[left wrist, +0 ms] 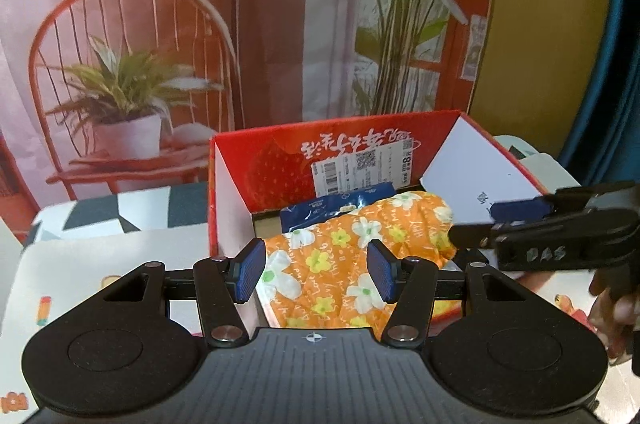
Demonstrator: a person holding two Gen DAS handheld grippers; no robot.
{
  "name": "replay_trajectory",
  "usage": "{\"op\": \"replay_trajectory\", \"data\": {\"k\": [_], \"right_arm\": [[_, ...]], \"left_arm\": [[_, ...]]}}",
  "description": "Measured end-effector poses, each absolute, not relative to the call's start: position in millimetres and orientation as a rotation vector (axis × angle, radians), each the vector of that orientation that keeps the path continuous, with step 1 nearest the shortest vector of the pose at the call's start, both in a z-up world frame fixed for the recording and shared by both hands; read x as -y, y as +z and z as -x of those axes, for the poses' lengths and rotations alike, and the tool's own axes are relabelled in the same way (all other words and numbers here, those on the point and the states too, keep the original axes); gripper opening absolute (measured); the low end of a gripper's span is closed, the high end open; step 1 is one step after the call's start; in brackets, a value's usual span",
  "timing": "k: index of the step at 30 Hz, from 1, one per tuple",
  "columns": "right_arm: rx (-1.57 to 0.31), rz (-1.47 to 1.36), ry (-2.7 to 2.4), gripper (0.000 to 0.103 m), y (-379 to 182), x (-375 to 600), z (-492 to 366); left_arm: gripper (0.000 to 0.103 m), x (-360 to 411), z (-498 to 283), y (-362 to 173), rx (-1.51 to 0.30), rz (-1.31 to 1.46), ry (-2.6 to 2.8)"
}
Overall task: Organize soft objects
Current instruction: 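Lower the plush into the red box and open both grippers, then move both grippers to the clear bag of green cable and close on it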
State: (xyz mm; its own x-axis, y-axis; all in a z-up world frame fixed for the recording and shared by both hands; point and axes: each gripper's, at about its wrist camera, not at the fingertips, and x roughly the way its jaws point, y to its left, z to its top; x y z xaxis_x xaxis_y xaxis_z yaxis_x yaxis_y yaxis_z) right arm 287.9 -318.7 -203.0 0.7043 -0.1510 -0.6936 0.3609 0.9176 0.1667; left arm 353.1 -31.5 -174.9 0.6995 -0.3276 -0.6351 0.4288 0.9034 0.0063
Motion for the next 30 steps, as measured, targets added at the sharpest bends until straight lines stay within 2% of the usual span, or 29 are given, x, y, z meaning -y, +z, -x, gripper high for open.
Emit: {"op": "replay_trajectory", "data": {"k": [8, 15, 20, 30], "right_arm": [[-0.514, -0.331, -0.281, 0.058, -170, 302, -225], [-0.426, -0.339, -0.266, 0.058, -174, 275, -175], [-0.440, -0.296, -0.241, 0.058, -191, 253, -150], [-0.593, -0.189, -0.196, 0.058, -245, 218, -136]], "left_arm": [[0.059, 18, -310, -161, -0.642, -0.075, -0.418], [0.059, 12, -268, -171, -0.631, -0.059, -0.399], [0.059, 10, -245, -185, -0.642, -0.054, -0.377], [0.059, 2, -222, -218, -0.686, -0.012, -0.344]]}}
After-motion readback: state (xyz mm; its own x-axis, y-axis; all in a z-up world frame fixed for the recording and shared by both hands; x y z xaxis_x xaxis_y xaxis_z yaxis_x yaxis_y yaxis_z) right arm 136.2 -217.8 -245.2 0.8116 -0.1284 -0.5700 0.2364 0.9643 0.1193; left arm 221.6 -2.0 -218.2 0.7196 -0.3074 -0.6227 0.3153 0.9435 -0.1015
